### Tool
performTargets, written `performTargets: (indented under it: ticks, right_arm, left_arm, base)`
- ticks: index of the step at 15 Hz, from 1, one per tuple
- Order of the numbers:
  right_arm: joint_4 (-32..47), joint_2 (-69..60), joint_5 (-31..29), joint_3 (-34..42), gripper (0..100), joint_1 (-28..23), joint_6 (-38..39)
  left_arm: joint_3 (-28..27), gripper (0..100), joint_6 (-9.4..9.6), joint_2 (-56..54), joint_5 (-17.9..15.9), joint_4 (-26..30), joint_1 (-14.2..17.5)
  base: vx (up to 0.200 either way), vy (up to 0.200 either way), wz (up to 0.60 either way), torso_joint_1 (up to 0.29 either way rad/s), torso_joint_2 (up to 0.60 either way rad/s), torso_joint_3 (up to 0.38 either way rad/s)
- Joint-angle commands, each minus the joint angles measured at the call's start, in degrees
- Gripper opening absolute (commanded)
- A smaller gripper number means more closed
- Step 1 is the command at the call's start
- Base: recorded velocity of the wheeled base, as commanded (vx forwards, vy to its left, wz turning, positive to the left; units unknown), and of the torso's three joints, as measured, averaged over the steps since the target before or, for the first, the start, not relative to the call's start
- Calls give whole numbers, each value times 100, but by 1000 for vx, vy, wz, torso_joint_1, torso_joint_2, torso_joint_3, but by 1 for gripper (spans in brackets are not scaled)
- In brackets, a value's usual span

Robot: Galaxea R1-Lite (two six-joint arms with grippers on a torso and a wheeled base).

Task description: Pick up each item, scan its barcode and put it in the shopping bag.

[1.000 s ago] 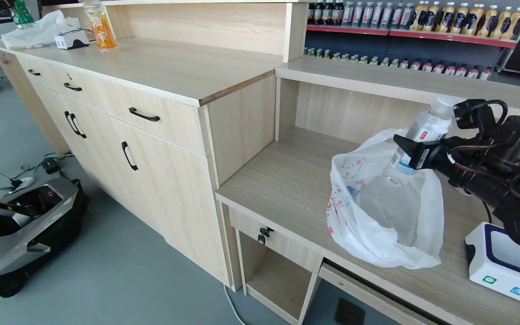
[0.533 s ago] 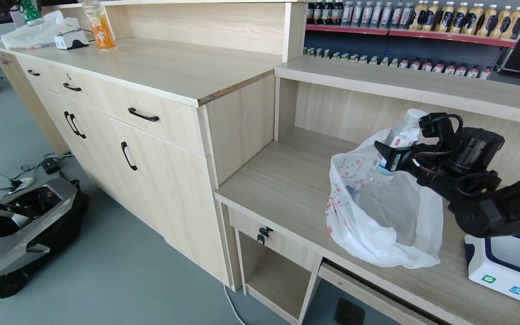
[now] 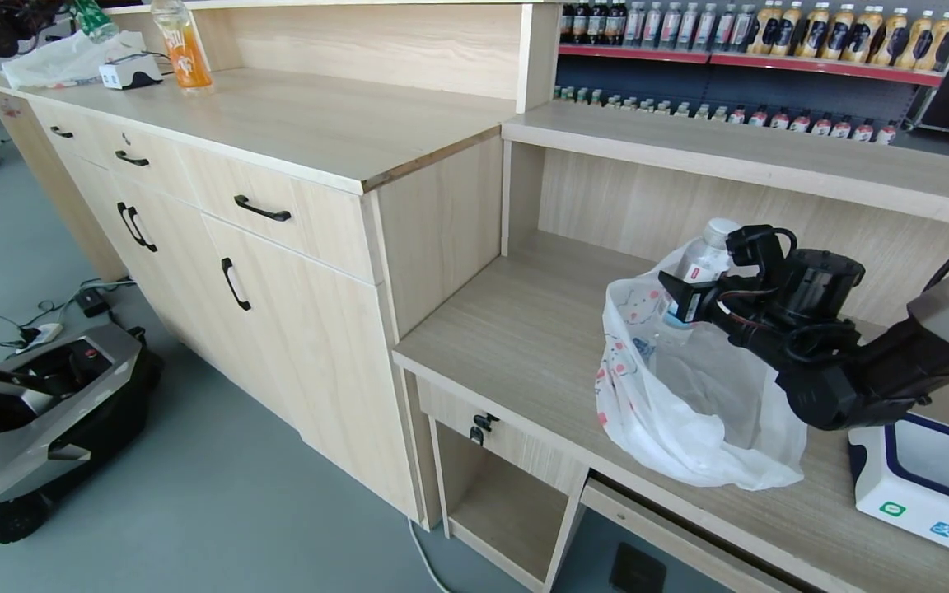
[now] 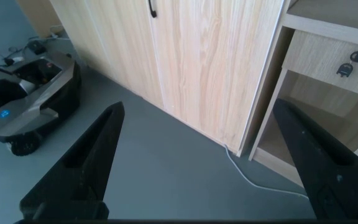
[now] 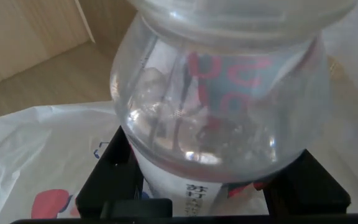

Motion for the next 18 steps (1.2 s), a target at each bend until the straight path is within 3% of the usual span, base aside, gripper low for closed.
performTargets:
  ticks: [1, 11, 12, 15, 18]
  right_arm:
    - [-8, 195, 1, -58, 0, -13, -6]
    - [-140, 511, 98, -172, 0, -30, -358]
    - [-123, 476, 107, -163, 100, -30, -358]
    - [-114, 379, 133, -154, 100, -30, -349]
    - [1, -614, 871, 250, 100, 5, -516]
  left_arm:
    - [0, 100, 5, -2, 4, 0, 2]
    - [0, 100, -3, 6, 4, 0, 2]
    - [0, 100, 5, 6, 4, 0, 2]
    - [0, 100, -3, 6, 4, 0, 2]
    - [0, 100, -3, -2, 4, 0, 2]
  base:
    - [0, 0, 0, 0, 0, 0]
    - [0, 0, 0, 0, 0, 0]
    - [0, 0, 0, 0, 0, 0]
    - [0, 0, 0, 0, 0, 0]
    - [0, 0, 0, 0, 0, 0]
